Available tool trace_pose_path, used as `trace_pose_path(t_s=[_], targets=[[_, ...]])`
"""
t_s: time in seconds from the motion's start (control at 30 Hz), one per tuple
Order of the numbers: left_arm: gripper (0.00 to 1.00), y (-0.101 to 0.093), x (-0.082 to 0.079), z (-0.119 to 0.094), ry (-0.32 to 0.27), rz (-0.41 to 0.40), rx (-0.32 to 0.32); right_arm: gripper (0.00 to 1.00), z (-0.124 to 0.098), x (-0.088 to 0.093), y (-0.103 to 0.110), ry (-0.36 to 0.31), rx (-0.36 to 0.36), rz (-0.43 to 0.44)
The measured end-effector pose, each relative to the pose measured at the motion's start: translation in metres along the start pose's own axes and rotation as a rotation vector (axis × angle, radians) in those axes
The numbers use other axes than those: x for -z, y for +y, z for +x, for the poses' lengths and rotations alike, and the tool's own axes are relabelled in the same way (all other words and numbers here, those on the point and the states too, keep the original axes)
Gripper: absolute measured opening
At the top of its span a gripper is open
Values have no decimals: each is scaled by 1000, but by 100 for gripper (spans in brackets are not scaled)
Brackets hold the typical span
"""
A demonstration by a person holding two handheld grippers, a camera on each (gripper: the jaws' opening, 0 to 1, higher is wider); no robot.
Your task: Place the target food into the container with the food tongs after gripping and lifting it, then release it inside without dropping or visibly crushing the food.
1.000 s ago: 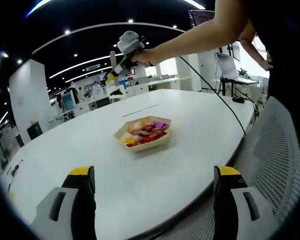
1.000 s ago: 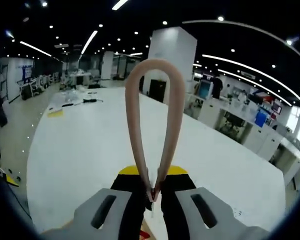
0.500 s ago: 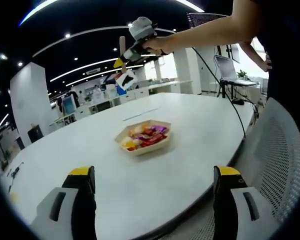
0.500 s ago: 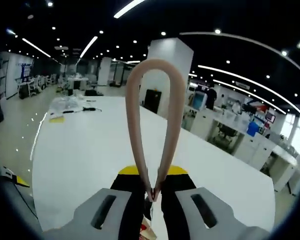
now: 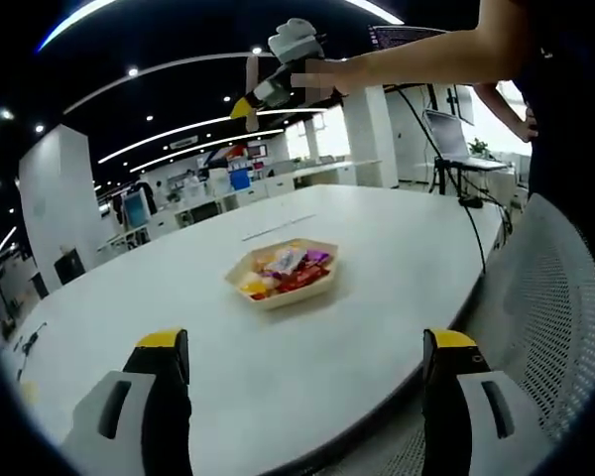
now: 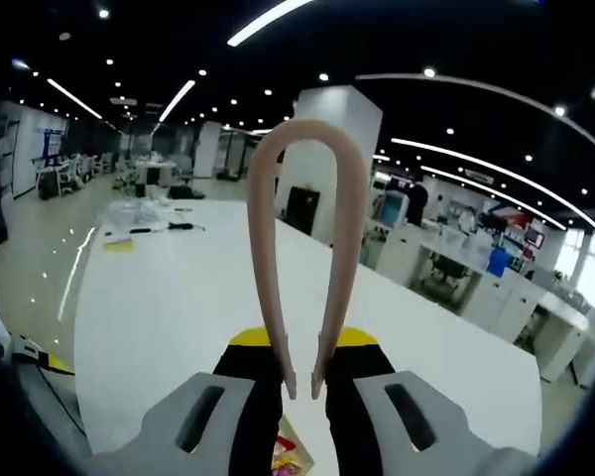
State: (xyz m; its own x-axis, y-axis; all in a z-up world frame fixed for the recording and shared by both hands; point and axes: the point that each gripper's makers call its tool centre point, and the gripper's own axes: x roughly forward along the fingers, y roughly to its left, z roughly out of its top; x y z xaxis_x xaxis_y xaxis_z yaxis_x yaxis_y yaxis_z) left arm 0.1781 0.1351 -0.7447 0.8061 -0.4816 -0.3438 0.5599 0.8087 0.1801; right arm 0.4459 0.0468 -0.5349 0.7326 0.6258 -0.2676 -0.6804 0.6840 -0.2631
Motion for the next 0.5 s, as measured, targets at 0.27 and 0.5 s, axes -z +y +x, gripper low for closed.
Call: trace_pose_path(t_s=[0.27,0.5], targets=[[95,-1,0,0,3,1,4,14,-12,0,-8,-8,18,3],[96,-2,2,0,17,-1,12,15,-46,-4,-15,-81,46,68]])
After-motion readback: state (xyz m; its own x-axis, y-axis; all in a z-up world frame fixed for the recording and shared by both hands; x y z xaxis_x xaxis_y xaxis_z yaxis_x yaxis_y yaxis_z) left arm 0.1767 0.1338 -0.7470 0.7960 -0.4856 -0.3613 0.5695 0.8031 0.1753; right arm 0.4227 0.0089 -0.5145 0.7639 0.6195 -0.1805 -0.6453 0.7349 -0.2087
